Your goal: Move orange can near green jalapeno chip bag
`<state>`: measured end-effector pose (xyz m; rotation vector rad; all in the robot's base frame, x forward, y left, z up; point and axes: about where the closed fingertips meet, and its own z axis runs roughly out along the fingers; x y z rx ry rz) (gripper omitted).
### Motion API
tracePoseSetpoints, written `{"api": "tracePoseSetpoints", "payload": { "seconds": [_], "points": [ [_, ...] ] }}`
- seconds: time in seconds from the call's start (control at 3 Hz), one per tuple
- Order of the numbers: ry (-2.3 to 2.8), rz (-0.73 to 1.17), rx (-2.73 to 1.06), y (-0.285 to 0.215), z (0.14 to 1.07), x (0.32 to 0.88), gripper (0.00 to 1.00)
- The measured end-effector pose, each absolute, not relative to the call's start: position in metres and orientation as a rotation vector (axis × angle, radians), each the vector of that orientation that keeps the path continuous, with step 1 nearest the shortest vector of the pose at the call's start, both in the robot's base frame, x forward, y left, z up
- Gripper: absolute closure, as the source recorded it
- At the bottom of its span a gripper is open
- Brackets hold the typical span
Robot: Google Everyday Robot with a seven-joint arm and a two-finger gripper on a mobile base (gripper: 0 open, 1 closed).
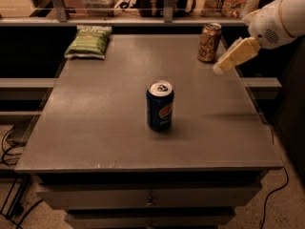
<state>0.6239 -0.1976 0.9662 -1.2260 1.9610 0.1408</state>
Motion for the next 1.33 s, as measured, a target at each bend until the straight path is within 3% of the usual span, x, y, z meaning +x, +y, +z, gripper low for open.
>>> {"api": "tracePoseSetpoints", "payload": {
  "seconds": [1.0,1.33],
  "points": [
    [1.969,0.246,-0.844,-0.220,0.935,0.715,0.00],
    [1.964,0.252,-0.844,-0.218,0.935,0.717,0.00]
  ]
}}
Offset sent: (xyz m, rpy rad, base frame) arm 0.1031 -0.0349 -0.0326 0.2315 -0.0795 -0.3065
